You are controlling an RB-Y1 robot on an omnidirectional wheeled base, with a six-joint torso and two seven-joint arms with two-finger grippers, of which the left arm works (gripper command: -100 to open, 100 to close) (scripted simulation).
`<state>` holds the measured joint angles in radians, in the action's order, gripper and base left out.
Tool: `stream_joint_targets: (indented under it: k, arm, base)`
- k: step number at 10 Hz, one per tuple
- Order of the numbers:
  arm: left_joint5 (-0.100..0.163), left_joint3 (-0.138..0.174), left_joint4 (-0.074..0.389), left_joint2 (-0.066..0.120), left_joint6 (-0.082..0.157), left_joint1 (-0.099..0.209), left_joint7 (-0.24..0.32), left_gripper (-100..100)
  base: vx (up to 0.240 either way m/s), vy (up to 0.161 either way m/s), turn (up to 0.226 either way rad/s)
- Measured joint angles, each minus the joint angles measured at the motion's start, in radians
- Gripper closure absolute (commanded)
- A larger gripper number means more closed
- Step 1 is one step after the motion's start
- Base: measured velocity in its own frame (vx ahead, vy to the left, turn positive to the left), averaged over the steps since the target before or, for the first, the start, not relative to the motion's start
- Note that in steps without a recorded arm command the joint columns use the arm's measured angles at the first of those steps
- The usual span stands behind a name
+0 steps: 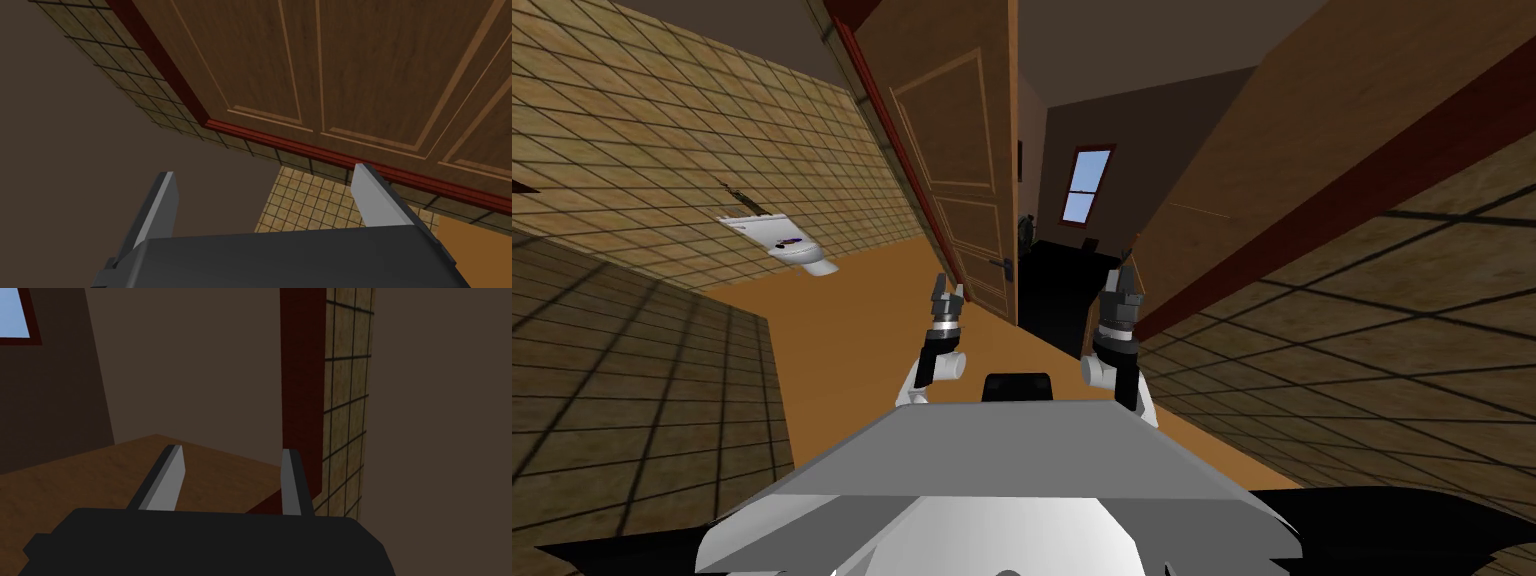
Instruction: Push the door open
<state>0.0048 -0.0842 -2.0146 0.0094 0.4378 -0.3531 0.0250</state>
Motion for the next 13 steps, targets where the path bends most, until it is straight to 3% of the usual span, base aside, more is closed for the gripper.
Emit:
stream_joint_targets:
  k: [2,10,13]
  arm:
    - [0.001,-0.011,0.044,0.016,-0.006,0.017,0.008,-100]
    - [-0.006,-0.072,0.24,0.049,-0.058,0.116,0.023,-100]
    - [-0.008,-0.091,0.329,0.056,-0.076,0.169,0.029,-100]
  base:
    - [0.078,0.094,-0.087]
    - [0.081,0.106,-0.088]
    - [0.1,0.106,-0.097]
